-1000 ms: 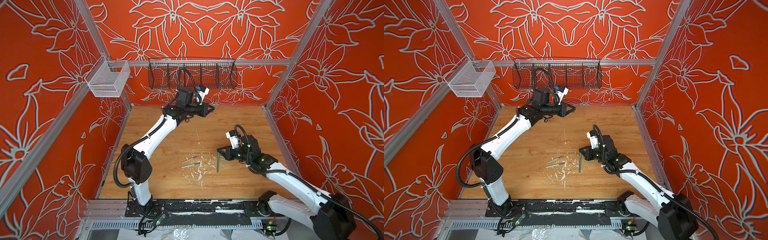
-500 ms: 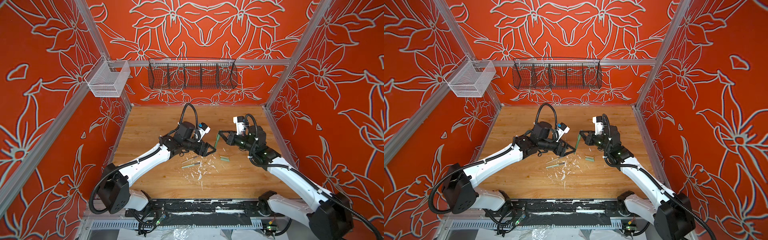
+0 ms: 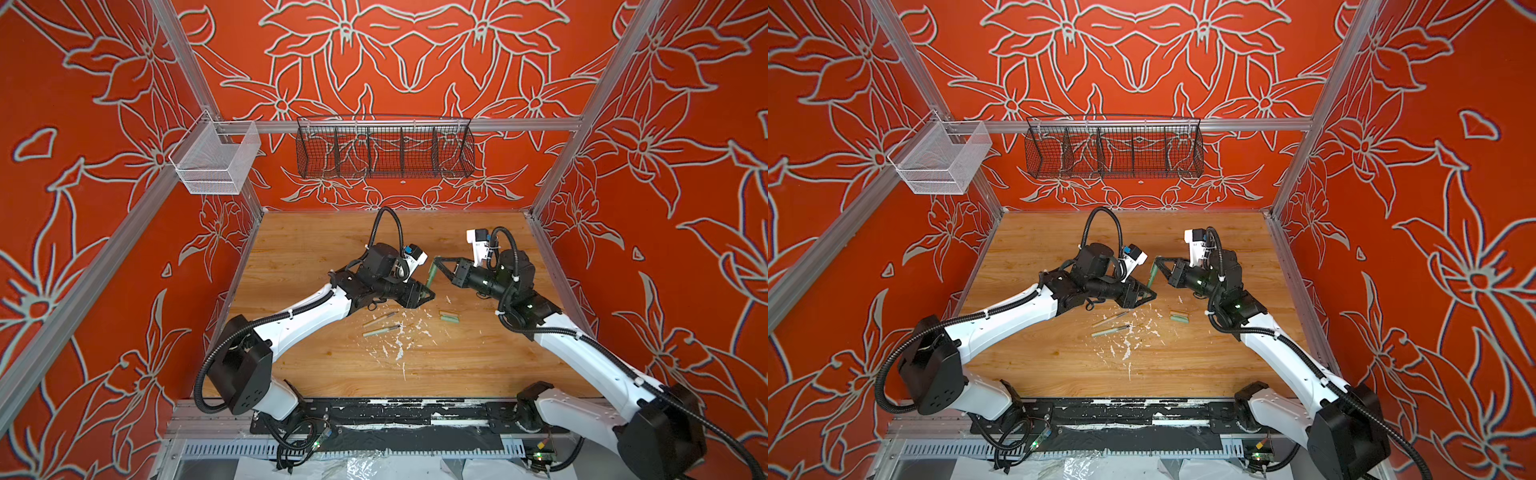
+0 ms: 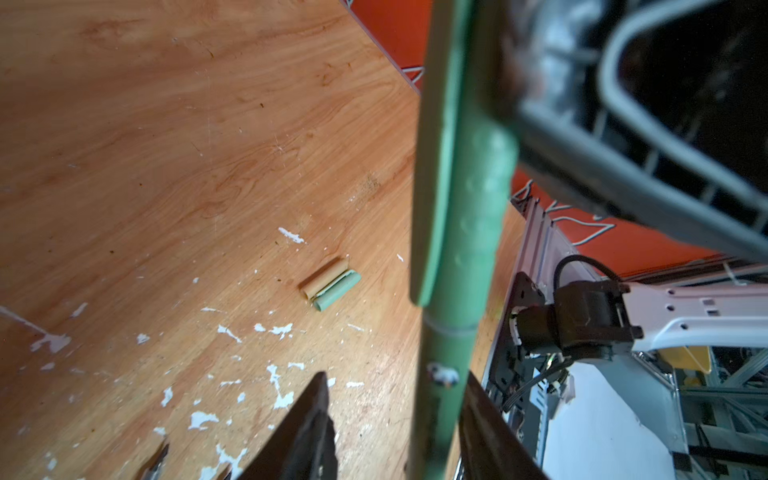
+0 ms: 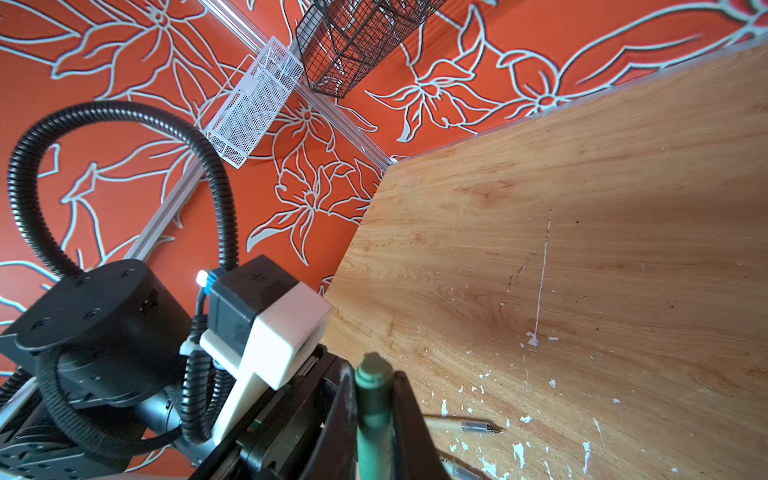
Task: Insert the pens into the pen caps
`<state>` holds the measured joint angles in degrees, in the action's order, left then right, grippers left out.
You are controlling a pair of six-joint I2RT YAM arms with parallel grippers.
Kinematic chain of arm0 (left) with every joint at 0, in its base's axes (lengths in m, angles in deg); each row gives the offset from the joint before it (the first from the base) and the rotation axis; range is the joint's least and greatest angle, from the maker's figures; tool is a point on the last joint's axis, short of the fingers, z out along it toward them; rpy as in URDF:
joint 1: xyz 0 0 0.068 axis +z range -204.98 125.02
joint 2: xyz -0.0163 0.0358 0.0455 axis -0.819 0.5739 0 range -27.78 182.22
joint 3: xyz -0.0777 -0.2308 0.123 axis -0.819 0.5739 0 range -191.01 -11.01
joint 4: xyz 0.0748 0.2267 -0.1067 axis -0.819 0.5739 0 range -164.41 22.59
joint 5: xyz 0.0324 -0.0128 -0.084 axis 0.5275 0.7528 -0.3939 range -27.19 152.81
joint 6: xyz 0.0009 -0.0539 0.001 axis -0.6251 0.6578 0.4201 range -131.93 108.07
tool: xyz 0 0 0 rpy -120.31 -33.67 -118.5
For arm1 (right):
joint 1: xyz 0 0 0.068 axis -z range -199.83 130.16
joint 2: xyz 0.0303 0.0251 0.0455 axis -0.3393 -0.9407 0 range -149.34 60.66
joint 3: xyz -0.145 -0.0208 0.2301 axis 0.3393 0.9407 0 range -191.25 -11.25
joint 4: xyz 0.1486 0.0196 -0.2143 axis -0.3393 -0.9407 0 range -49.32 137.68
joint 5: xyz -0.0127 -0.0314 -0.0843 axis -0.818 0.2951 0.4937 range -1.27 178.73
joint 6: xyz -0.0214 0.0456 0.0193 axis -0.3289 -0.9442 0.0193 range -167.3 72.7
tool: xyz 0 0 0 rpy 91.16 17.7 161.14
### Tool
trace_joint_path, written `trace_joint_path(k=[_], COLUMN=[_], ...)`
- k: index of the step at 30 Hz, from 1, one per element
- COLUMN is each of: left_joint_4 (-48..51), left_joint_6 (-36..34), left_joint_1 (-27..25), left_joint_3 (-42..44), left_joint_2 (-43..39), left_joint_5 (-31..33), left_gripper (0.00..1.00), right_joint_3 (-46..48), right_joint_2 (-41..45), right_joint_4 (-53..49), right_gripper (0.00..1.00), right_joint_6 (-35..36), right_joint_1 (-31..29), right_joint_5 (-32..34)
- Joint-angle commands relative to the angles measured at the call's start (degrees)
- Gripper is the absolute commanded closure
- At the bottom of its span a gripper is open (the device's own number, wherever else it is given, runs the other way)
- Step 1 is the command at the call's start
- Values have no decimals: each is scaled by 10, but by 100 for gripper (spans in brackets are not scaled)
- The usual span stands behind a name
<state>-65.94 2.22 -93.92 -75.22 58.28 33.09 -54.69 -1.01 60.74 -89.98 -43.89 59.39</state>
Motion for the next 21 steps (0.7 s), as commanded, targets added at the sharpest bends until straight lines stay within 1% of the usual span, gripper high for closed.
trace_joint_path(k=[1, 3, 10, 17, 21], left_joint_4=[2, 6, 17, 16, 19], left_joint_6=[-6, -3, -3, 2, 1], left_joint_1=[-3, -4, -4, -6, -9], left_joint_3=[-19, -24, -17, -14, -17], left_joint_2=[9, 12, 4, 8, 15], left_joint_5=[-15, -17, -10, -23, -26], left_gripper=[61, 65, 64, 65, 68], right_joint_3=[-7, -11, -21, -12, -13], right_joint_2=[16, 20, 23, 30, 31], right_joint_4=[-1, -11, -41, -25, -19], right_gripper=[100, 100, 100, 100, 100], right_joint_6=[6, 19, 51, 49, 47], right_joint_1=[2, 2, 2, 2, 2], right_joint_5=[15, 25, 36, 45, 49])
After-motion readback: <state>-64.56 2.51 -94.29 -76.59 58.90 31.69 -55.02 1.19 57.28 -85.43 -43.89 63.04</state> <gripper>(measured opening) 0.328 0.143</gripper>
